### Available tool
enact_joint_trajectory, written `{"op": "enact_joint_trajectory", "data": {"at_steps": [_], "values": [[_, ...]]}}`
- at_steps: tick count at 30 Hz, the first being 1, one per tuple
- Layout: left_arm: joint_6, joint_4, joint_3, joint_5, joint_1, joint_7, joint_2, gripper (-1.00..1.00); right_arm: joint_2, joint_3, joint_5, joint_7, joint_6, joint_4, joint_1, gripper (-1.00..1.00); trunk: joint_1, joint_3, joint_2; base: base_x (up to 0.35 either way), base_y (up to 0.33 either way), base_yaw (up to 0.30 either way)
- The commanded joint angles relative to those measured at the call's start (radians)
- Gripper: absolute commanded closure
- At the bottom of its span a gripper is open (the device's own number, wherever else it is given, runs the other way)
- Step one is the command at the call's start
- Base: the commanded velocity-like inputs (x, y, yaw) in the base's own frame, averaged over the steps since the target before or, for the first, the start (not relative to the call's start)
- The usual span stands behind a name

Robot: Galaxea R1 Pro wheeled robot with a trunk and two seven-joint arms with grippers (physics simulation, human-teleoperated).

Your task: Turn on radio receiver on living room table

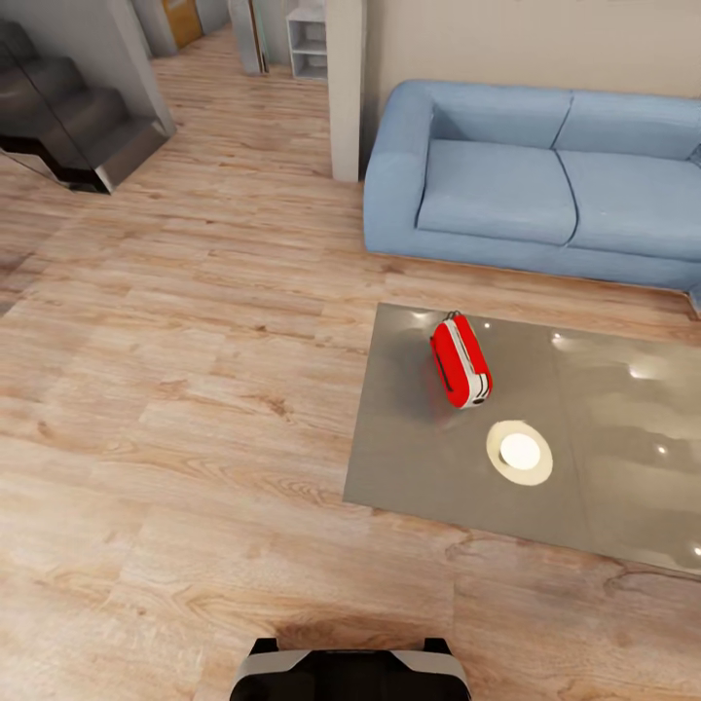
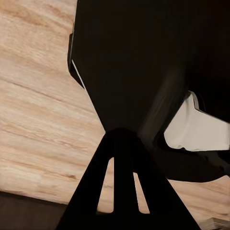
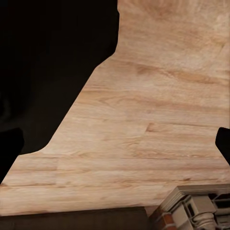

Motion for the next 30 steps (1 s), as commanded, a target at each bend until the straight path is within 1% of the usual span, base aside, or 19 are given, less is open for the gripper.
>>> {"op": "enact_joint_trajectory", "data": {"at_steps": [1,3,8,30], "values": [[-0.001,-0.001,0.000,-0.001,0.000,0.000,0.001,1.00,0.003,0.000,0.000,0.000,0.000,0.000,0.000,-1.00,0.000,0.001,0.000,0.000,0.000,0.000],[-0.002,0.000,-0.001,0.001,0.000,0.000,0.003,1.00,0.011,0.000,0.000,0.000,-0.002,0.001,0.000,-1.00,0.000,0.004,0.000,0.000,0.000,0.000],[-0.002,-0.001,-0.001,-0.001,0.000,0.000,0.001,1.00,0.016,0.000,0.000,0.000,-0.002,0.001,0.005,-1.00,0.000,0.011,0.000,0.000,0.000,0.000],[-0.002,-0.001,-0.001,0.000,0.000,0.000,0.002,1.00,0.018,0.000,-0.001,0.000,-0.001,0.002,0.014,-1.00,0.000,0.046,0.000,0.000,0.000,0.000]]}}
